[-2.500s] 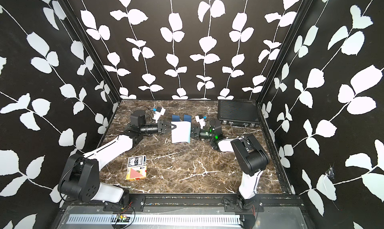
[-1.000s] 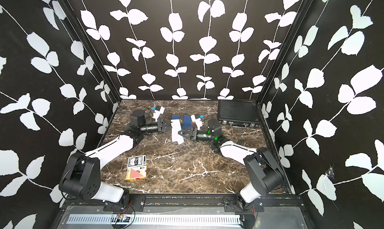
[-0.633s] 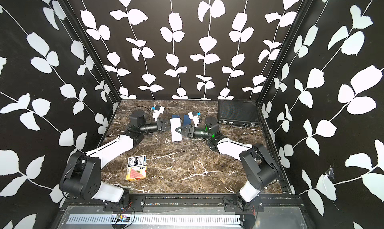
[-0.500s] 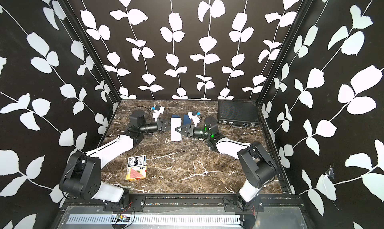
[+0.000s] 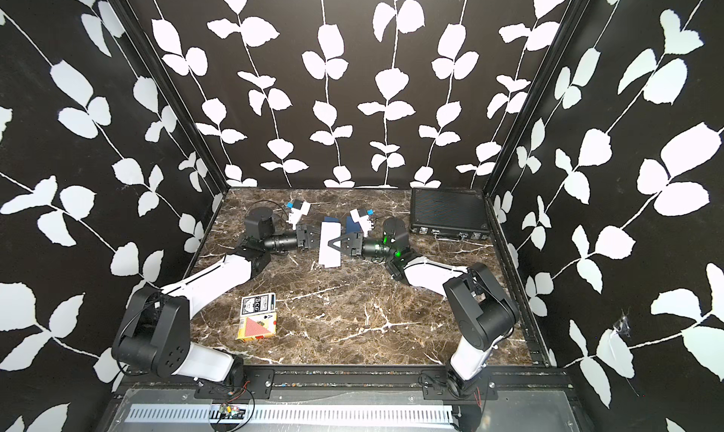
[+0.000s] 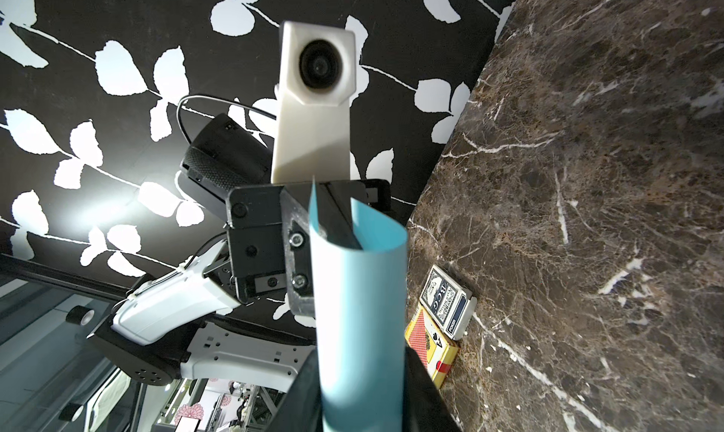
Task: Fold the square paper along the opposite sides
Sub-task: Fold the paper.
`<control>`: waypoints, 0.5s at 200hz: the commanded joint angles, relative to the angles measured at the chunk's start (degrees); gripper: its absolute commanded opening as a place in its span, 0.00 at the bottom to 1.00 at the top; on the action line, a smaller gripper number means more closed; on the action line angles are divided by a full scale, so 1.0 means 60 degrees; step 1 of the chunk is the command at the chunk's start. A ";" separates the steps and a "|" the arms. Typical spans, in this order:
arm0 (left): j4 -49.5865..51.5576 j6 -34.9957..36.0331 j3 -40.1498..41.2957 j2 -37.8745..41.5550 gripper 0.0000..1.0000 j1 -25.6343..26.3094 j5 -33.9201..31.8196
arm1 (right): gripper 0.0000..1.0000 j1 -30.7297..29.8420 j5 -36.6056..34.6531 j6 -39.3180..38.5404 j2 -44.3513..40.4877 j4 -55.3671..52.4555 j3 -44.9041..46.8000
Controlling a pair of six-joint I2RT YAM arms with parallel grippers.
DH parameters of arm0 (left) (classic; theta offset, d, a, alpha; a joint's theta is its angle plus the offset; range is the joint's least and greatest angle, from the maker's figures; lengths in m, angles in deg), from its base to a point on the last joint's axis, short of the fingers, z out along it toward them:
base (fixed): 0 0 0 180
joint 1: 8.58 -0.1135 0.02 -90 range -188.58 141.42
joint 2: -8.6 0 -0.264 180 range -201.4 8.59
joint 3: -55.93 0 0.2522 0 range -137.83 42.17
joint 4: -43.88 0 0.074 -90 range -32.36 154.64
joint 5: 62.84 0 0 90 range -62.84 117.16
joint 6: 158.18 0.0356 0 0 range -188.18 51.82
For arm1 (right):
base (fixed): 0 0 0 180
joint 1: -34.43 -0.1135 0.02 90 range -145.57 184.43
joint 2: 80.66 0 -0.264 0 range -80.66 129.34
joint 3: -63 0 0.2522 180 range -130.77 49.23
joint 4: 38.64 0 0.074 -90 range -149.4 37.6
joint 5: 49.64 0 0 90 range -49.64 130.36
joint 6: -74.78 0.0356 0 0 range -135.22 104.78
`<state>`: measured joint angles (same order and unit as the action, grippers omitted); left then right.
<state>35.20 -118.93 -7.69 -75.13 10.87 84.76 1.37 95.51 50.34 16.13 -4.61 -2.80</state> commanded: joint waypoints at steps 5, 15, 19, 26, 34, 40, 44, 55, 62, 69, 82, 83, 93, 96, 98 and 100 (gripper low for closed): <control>0.0085 0.0234 -0.0082 0.0243 0.00 -0.0043 0.0140 | 0.30 -0.0013 0.0310 0.0045 0.0014 0.0458 -0.0328; 0.0123 0.0261 -0.0093 0.0257 0.00 -0.0055 0.0141 | 0.29 0.0000 0.0327 0.0046 0.0022 0.0452 -0.0300; 0.0132 0.0257 -0.0080 0.0258 0.00 -0.0048 0.0141 | 0.29 0.0009 0.0342 0.0051 0.0017 0.0457 -0.0289; 0.0164 0.0279 -0.0104 0.0269 0.00 -0.0047 0.0141 | 0.29 0.0027 0.0359 0.0055 0.0001 0.0451 -0.0285; 0.0207 0.0321 -0.0097 0.0272 0.00 -0.0047 0.0137 | 0.29 0.0045 0.0375 0.0053 0.0008 0.0435 -0.0267; 0.0235 0.0352 -0.0109 0.0286 0.00 -0.0047 0.0128 | 0.29 0.0060 0.0411 0.0069 0.0008 0.0429 -0.0270; 0.0252 0.0368 -0.0096 0.0287 0.00 -0.0051 0.0126 | 0.29 0.0061 0.0425 0.0072 0.0010 0.0438 -0.0250; 0.0277 0.0396 -0.0102 0.0287 0.00 -0.0047 0.0128 | 0.29 0.0081 0.0480 0.0063 -0.0004 0.0410 -0.0228; 0.0286 0.0398 -0.0104 0.0287 0.00 -0.0060 0.0126 | 0.29 0.0080 0.0494 0.0056 -0.0004 0.0387 -0.0234; 0.0294 0.0400 -0.0097 0.0287 0.00 -0.0051 0.0135 | 0.28 0.0102 0.0506 0.0042 -0.0018 0.0350 -0.0220; 0.0268 0.0385 -0.0097 0.0301 0.00 -0.0052 0.0115 | 0.27 0.0119 0.0505 -0.0005 -0.0055 0.0276 -0.0232; 0.0268 0.0378 -0.0097 0.0301 0.00 -0.0042 0.0113 | 0.27 0.0112 0.0505 -0.0002 -0.0052 0.0272 -0.0233; 0.0242 0.0371 -0.0101 0.0309 0.00 -0.0055 0.0099 | 0.26 0.0125 0.0505 -0.0050 -0.0074 0.0201 -0.0234; 0.0239 0.0369 -0.0098 0.0315 0.00 -0.0053 0.0104 | 0.26 0.0131 0.0506 -0.0068 -0.0075 0.0184 -0.0234; 0.0228 0.0363 -0.0097 0.0316 0.00 -0.0049 0.0109 | 0.25 0.0122 0.0505 -0.0075 -0.0077 0.0170 -0.0234; 0.0232 0.0358 -0.0097 0.0316 0.00 -0.0055 0.0107 | 0.25 0.0127 0.0508 -0.0073 -0.0074 0.0166 -0.0235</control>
<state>36.73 -117.83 -7.69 -75.13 10.87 84.78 1.88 97.24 50.56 16.13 -4.80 -2.80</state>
